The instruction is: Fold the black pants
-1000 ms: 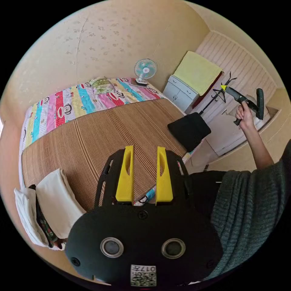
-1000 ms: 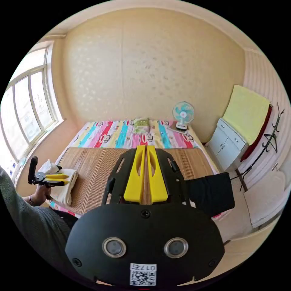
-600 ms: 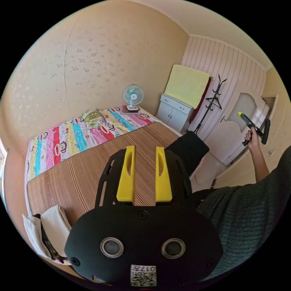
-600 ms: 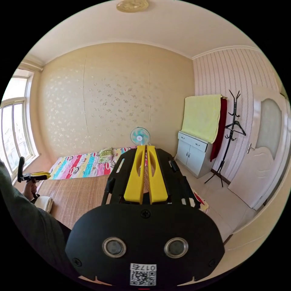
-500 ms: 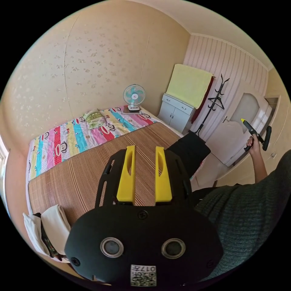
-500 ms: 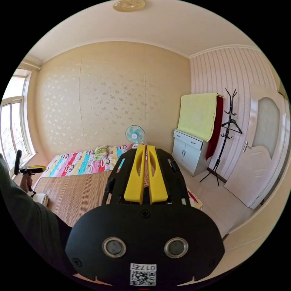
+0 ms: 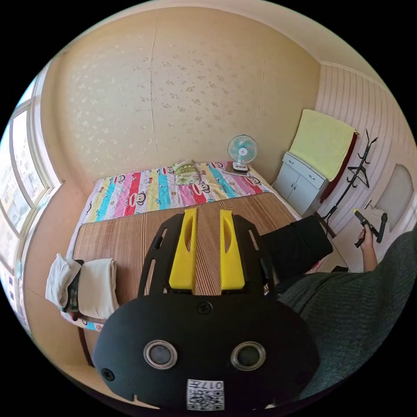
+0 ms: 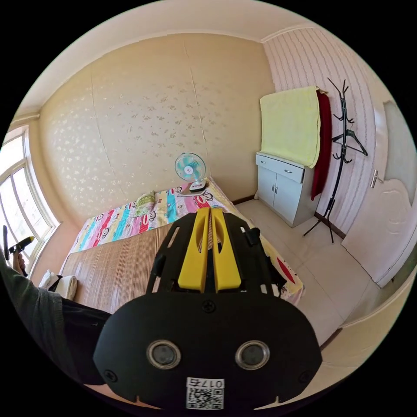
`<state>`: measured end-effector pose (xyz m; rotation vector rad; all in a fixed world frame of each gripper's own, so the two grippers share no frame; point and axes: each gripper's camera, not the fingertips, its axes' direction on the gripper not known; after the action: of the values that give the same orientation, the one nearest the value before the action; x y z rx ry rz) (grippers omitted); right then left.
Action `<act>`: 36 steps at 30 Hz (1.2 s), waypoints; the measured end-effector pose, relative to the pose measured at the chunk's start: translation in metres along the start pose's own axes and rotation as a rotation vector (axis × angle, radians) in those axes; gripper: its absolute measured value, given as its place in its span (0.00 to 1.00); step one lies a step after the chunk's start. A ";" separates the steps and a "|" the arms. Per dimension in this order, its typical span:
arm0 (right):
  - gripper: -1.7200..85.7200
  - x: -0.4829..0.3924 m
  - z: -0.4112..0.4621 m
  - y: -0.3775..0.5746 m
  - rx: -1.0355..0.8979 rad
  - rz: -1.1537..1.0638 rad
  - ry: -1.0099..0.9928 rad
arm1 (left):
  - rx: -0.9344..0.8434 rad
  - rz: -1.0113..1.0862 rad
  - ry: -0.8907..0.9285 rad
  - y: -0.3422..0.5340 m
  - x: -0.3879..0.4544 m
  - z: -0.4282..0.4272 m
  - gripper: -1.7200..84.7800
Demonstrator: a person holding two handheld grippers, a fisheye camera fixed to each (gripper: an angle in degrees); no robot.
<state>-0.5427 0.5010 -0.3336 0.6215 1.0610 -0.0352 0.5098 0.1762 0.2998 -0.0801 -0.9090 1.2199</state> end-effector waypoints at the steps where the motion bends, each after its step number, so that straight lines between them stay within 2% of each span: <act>1: 0.02 0.003 0.012 -0.002 -0.026 0.003 -0.028 | -0.020 -0.014 -0.016 0.002 0.000 -0.001 0.11; 3: 0.03 0.015 0.063 -0.004 -0.138 0.011 -0.134 | -0.039 -0.027 -0.035 0.004 -0.001 -0.004 0.11; 7: 0.03 0.039 0.142 0.019 -0.311 0.075 -0.128 | -0.027 -0.085 -0.059 0.004 -0.011 -0.012 0.11; 10: 0.03 0.078 0.209 0.064 -0.521 0.259 -0.067 | -0.018 -0.140 -0.046 0.002 -0.025 -0.012 0.12; 12: 0.05 0.111 0.254 0.114 -0.701 0.477 -0.079 | -0.022 -0.168 -0.041 0.001 -0.034 -0.010 0.12; 17: 0.11 0.151 0.301 0.205 -0.816 0.860 -0.115 | 0.055 -0.269 0.016 -0.002 -0.067 -0.010 0.15; 20: 0.14 0.161 0.322 0.220 -0.776 0.939 -0.125 | 0.091 -0.315 0.118 -0.006 -0.087 0.006 0.17; 23: 0.12 0.163 0.347 0.200 -0.811 0.907 -0.093 | 0.043 -0.386 0.197 -0.019 -0.103 0.031 0.18; 26: 0.07 0.130 0.364 0.150 -0.840 0.647 0.010 | 0.051 -0.385 0.286 -0.032 -0.109 0.049 0.18; 27: 0.06 0.111 0.365 0.131 -0.794 0.559 0.003 | 0.052 -0.376 0.308 -0.035 -0.109 0.052 0.17; 31: 0.04 0.061 0.355 0.074 -0.594 0.430 -0.083 | 0.012 -0.358 0.402 -0.058 -0.112 0.085 0.17; 34: 0.03 0.012 0.351 0.026 -0.445 0.217 -0.285 | -0.010 -0.342 0.469 -0.077 -0.109 0.106 0.17; 36: 0.03 -0.018 0.361 -0.007 -0.369 0.024 -0.666 | -0.010 -0.326 0.489 -0.088 -0.106 0.115 0.17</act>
<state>-0.2645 0.3127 -0.2015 0.2505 0.3953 -0.0217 0.4987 0.0078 0.3611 -0.2197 -0.4757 0.8377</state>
